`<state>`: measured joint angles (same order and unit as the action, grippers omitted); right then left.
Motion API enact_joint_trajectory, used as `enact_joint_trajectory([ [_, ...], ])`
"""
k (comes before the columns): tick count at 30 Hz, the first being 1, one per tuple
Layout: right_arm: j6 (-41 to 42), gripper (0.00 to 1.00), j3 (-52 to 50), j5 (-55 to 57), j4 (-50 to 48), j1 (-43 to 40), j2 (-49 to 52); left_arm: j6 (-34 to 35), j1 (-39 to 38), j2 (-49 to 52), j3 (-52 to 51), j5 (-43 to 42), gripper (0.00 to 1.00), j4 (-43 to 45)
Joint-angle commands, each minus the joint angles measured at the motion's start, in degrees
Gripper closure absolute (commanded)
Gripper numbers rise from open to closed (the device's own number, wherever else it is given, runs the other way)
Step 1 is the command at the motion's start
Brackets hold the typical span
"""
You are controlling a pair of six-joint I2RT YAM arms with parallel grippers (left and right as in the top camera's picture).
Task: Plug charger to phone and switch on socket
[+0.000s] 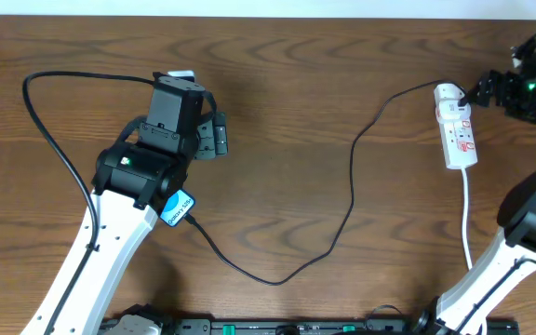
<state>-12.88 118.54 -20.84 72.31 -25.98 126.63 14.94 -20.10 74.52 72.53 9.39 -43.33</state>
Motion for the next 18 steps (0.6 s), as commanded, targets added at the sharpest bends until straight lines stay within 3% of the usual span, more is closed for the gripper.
enact_joint_trajectory([
  [1,-3.06,0.01,1.16,-0.59,-0.59,-0.17,3.45,-0.74,0.09,0.33,0.81,0.72,0.09,-0.15],
  [18,-5.62,0.01,0.92,-2.47,-3.56,3.3,8.07,-0.74,0.09,0.33,0.81,0.72,0.09,-0.15],
])
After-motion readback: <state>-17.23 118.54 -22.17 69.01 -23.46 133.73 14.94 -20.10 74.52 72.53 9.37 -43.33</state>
